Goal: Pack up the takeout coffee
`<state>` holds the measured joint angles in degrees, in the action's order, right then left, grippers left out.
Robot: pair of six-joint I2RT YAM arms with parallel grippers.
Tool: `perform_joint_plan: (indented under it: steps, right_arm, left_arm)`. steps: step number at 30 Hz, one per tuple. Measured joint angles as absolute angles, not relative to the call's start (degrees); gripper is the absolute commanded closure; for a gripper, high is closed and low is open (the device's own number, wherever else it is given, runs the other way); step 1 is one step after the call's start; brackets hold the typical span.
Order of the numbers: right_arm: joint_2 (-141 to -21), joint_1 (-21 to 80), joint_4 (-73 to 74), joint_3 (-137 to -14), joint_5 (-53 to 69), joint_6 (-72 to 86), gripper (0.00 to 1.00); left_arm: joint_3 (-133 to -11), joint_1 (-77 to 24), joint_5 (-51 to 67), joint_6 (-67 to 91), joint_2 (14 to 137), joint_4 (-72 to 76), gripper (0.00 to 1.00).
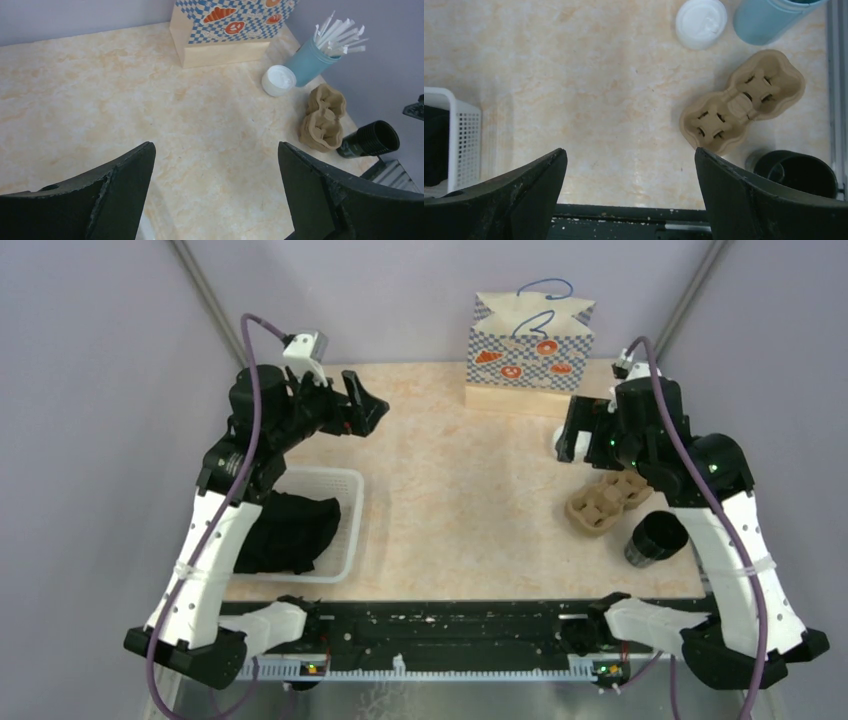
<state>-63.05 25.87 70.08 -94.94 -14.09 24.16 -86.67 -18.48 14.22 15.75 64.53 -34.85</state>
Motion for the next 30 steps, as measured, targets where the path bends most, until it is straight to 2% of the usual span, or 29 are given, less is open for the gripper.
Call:
perform_joint_plan:
  steps: [8, 14, 16, 19, 21, 25, 30]
  right_arm:
    - [-66.06, 22.98, 72.20, -94.56, -16.16, 23.46, 0.04]
    - [-64.64, 1.61, 71.55, -82.89, -9.78, 23.29, 0.07]
    - [-64.55, -2.63, 71.81, -81.32, -9.04, 23.79, 0.08]
    - [-63.96, -7.42, 72.49, -80.90, -8.86, 24.56, 0.16]
    - [-62.63, -10.83, 72.23, -80.12, -8.32, 24.58, 0.25]
    - [-60.75, -19.22, 71.96, -75.68, -5.63, 23.92, 0.33]
    - [-61.45, -24.64, 71.37, -71.16, -2.94, 21.47, 0.45]
  left_arm:
    - [-84.09, -20.38, 16.97, 15.92, 65.17, -34.74, 0.02]
    - [-83.13, -23.73, 17.43, 15.88, 67.09, -34.74, 0.02]
    - [-83.13, -26.41, 17.54, 15.66, 68.05, -34.74, 0.01]
    - [-83.13, -30.48, 17.43, 14.74, 69.08, -34.81, 0.02]
    - [-83.13, -33.95, 16.43, 13.43, 69.65, -34.94, 0.02]
    - [-82.94, -39.62, 14.79, 11.22, 70.08, -35.11, 0.02]
    - [-79.35, -40.99, 13.50, 10.22, 68.62, -35.16, 0.02]
